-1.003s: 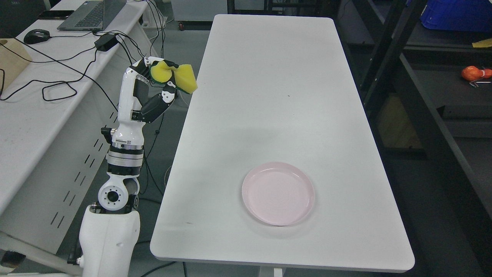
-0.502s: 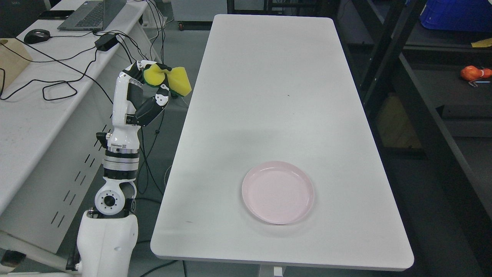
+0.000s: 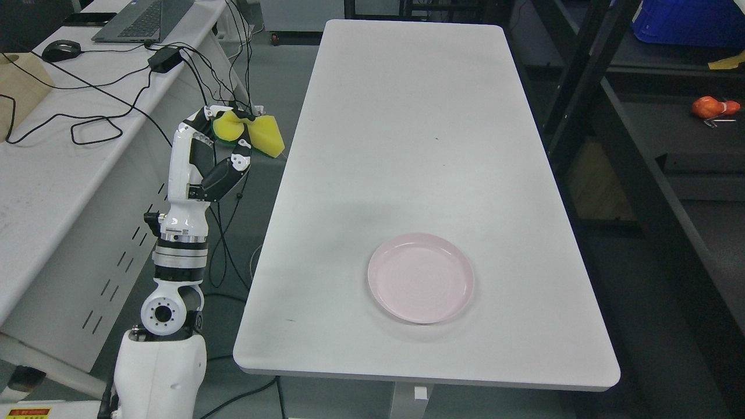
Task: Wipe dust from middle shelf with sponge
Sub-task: 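Lift the sponge off the plate and raise it near the body, then turn toward the metal shelf and extend the sponge onto the middle shelf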
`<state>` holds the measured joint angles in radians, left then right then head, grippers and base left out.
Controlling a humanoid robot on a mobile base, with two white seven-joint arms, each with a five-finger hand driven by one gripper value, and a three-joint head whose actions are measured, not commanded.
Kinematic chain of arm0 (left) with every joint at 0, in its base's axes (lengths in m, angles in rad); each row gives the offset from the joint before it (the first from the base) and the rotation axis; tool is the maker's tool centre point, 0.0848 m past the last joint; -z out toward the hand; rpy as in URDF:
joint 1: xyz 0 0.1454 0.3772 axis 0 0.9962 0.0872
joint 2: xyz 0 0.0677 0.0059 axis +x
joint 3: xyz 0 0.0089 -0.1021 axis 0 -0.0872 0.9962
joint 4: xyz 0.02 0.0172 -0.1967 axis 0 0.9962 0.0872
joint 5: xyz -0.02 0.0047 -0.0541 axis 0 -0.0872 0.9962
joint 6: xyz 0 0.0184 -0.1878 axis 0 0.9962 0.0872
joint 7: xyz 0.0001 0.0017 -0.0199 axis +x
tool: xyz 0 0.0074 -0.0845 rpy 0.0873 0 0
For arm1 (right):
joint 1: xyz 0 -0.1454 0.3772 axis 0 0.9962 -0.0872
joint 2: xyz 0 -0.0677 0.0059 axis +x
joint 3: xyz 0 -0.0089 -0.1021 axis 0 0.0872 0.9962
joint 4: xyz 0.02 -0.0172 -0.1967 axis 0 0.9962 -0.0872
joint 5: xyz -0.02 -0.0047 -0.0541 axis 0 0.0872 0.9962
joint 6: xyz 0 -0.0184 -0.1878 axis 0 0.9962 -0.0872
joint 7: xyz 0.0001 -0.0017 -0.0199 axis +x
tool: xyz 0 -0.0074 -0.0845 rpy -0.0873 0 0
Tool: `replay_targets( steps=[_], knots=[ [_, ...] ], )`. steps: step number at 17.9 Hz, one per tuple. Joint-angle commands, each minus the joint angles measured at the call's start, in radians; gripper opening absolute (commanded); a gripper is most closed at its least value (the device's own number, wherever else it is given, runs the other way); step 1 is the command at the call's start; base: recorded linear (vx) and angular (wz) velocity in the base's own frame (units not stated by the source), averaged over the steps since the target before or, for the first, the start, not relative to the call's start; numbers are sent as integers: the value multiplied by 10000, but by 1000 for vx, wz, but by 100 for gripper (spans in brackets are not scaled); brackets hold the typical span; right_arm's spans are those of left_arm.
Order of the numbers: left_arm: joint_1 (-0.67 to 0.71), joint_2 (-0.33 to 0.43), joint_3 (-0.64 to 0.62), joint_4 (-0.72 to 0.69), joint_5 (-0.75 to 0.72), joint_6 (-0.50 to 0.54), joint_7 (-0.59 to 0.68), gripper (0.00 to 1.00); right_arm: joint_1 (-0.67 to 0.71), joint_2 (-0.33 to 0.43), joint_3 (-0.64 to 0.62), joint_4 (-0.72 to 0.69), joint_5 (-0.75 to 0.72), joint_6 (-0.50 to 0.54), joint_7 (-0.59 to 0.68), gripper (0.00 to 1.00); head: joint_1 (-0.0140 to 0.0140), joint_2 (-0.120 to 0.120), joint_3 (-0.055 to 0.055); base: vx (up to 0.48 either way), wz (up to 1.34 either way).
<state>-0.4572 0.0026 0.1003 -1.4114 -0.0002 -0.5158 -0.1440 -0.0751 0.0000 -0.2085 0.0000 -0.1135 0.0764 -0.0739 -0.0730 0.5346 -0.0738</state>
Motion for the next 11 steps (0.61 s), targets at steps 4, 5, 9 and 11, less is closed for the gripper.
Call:
replay_targets(
  steps=[4, 5, 9, 11],
  knots=[
    [78, 149, 255, -244, -244, 187, -17, 2, 0, -175, -1, -174, 0, 3, 3, 100, 0, 0, 0, -133, -29],
    [78, 149, 255, -260, -244, 294, -18, 2, 0, -175, -1, -174, 0, 3, 3, 100, 0, 0, 0, -165, -42],
    [32, 149, 224, -703, -244, 708, -18, 2, 0, -175, -1, -174, 0, 3, 3, 100, 0, 0, 0, -168, -89],
    [47, 149, 239, -812, -244, 770, -2, 2, 0, -175, -1, -174, 0, 3, 3, 100, 0, 0, 0, -173, -255]
  ],
)
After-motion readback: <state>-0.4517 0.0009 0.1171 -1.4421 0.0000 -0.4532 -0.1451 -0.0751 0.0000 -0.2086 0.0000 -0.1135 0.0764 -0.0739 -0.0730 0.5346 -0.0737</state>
